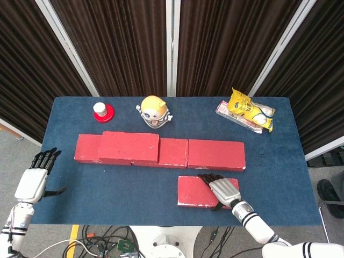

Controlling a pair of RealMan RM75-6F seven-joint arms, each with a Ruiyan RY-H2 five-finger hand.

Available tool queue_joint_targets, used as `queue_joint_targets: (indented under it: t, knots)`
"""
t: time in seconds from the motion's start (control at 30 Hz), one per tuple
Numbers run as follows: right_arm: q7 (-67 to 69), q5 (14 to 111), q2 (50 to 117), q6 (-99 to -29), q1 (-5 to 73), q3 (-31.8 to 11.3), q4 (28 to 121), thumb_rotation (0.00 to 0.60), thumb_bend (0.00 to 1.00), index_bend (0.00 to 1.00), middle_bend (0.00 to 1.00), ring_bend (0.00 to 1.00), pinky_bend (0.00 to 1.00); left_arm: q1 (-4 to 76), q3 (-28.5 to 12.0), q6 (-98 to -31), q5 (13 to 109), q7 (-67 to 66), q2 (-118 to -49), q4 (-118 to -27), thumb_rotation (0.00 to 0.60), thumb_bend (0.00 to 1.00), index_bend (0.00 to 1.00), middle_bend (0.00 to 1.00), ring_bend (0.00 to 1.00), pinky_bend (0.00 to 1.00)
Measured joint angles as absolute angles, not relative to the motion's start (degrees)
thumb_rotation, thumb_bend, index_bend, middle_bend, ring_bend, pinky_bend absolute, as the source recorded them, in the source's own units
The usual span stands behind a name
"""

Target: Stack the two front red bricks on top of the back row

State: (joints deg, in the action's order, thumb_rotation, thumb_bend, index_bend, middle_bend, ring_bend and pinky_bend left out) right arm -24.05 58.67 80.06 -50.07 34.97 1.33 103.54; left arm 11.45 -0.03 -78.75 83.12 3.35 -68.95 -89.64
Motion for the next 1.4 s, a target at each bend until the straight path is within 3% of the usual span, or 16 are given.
queue_joint_targets:
  t: [0.43,0.73,1.07,1.4]
  knots:
    - [-20.8,61.9,72.1,-52.6,35.6,-2.0,112.1,0.600,0.07,0.00,0.09,0.10,0.20,11.1,-0.3,-78.9,84.3,5.0,-67.8,-91.4,0.600,0.06,0.00,0.00,0.00,0.00]
    - [-16.8,54.6,67.2,-44.4,43.2,-9.3,107.9,0.600,0.07,0.00,0.08,0.10,0.19,10.9,-0.5,-79.2,85.2,5.9,-67.2,-92.0,0.600,0.06,0.00,0.00,0.00,0.00]
    - [-15.9,49.3,72.8,-33.9,54.4,-10.9,90.0,0.600,0.07,0.00,0.06,0.09,0.13,10.5,-0.6,-79.5,85.4,5.5,-67.0,-92.3,0.600,0.06,0.00,0.00,0.00,0.00]
    - [-13.9,50.0,79.4,-31.4,58.6,-9.9,83.5,0.600,0.07,0.00,0.06,0.09,0.11,10.0,-0.3,-79.7,86.1,6.4,-67.5,-91.5,0.600,0.06,0.00,0.00,0.00,0.00]
